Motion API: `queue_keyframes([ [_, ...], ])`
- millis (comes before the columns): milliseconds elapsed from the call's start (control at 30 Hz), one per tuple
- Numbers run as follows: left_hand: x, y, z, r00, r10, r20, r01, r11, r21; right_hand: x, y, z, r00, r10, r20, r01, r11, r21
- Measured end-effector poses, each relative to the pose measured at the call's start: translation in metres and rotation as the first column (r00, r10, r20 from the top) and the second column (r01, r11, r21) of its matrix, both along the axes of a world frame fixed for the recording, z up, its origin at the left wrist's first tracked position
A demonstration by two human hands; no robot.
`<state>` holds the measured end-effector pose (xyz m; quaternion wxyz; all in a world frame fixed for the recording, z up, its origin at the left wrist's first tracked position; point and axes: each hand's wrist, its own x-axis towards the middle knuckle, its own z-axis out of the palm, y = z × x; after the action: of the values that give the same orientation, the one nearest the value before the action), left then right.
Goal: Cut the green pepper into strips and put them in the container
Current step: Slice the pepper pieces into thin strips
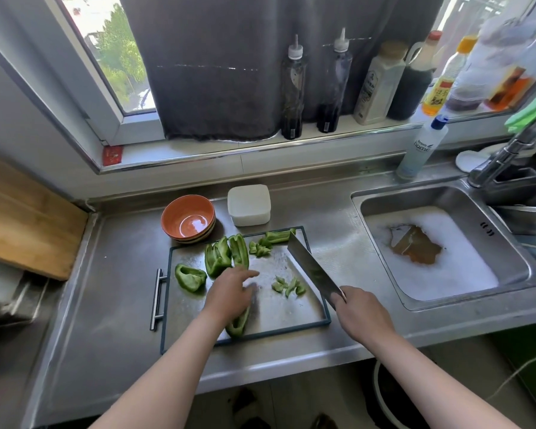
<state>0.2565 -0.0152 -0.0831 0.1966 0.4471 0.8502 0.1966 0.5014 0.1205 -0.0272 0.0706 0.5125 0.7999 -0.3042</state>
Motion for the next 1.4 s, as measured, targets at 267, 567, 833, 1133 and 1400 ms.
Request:
queue_keyframes([
  [267, -0.014, -0.033, -0.013, 0.993, 0.120, -0.001, -0.120, 0.990, -0.078, -0.003, -0.004, -0.014, 0.999, -0.027, -0.018, 0.026, 0.998, -0.056],
  [567, 0.041, -0.017, -0.031, 0.944, -0.040, -0.329, 0.099, 0.981, 0.166, -0.003, -0.012, -0.027, 0.961, -0.227, -0.155, 0.190, 0.957, -0.220],
  [833, 0.064, 0.005, -0.056, 0.983, 0.062, -0.175, -0.099, 0.972, -0.212, 0.009, -0.020, -0.035, 0.937, -0.299, -0.183, 0.246, 0.932, -0.265],
  [1133, 0.072, 0.047, -0.050, 0.964, -0.211, 0.159, 0.203, 0.977, 0.066, 0.002, -0.009, -0.041, 0.945, -0.306, -0.120, 0.241, 0.894, -0.379],
  [1400, 0.059, 0.048, -0.059, 0.978, -0.188, 0.089, 0.174, 0.974, 0.144, -0.003, -0.014, -0.043, 0.927, -0.365, -0.087, 0.292, 0.846, -0.446],
])
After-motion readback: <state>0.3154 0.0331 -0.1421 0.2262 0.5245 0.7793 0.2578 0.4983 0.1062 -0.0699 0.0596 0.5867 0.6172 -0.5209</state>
